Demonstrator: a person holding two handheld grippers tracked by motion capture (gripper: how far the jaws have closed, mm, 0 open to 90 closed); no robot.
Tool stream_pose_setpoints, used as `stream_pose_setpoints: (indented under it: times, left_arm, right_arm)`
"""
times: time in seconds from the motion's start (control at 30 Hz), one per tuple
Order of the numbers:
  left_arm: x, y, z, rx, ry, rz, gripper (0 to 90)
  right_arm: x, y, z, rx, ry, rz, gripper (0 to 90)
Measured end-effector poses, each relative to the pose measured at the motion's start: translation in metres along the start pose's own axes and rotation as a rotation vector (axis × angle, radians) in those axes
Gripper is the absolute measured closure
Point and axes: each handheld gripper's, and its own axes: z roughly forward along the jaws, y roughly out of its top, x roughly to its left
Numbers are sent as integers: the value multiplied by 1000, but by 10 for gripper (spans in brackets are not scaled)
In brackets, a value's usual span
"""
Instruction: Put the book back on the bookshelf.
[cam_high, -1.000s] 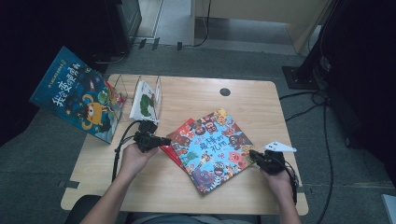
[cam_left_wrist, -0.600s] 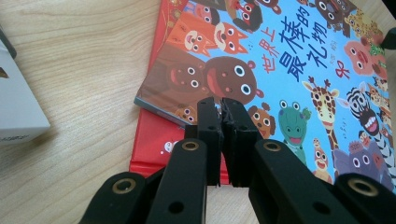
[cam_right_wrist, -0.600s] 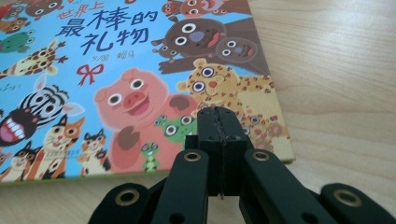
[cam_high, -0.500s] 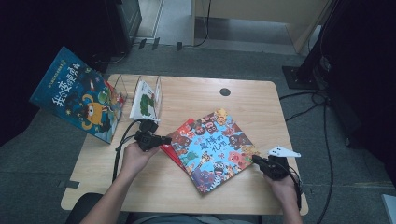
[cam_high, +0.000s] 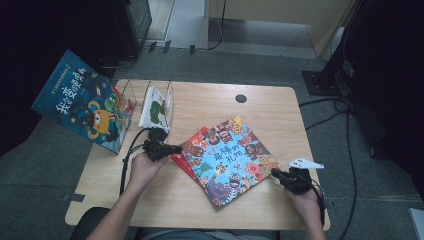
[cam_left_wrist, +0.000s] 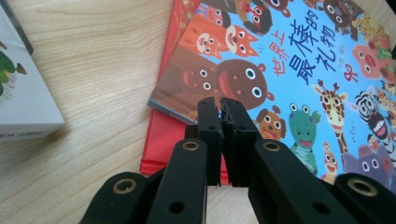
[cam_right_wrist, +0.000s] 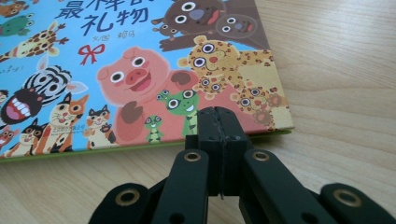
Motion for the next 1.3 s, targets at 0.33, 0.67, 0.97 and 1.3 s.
stream_pose_setpoints:
  times: [0.33,0.67,0.97,1.3]
  left_arm:
    - [3,-3,1,0,22,-4,870]
    - [9,-7,2,-8,38,-31,870]
    - [14,-10,4,-14,51,-53,869]
    - [15,-11,8,-9,64,-54,868]
  right_arm:
    - [-10,6,6,-11,-11,12,900]
    - [-19,13,14,-26,-10,36,900]
    - [-23,17,19,-29,-15,43,900]
    - [-28,24,26,-36,-21,55,900]
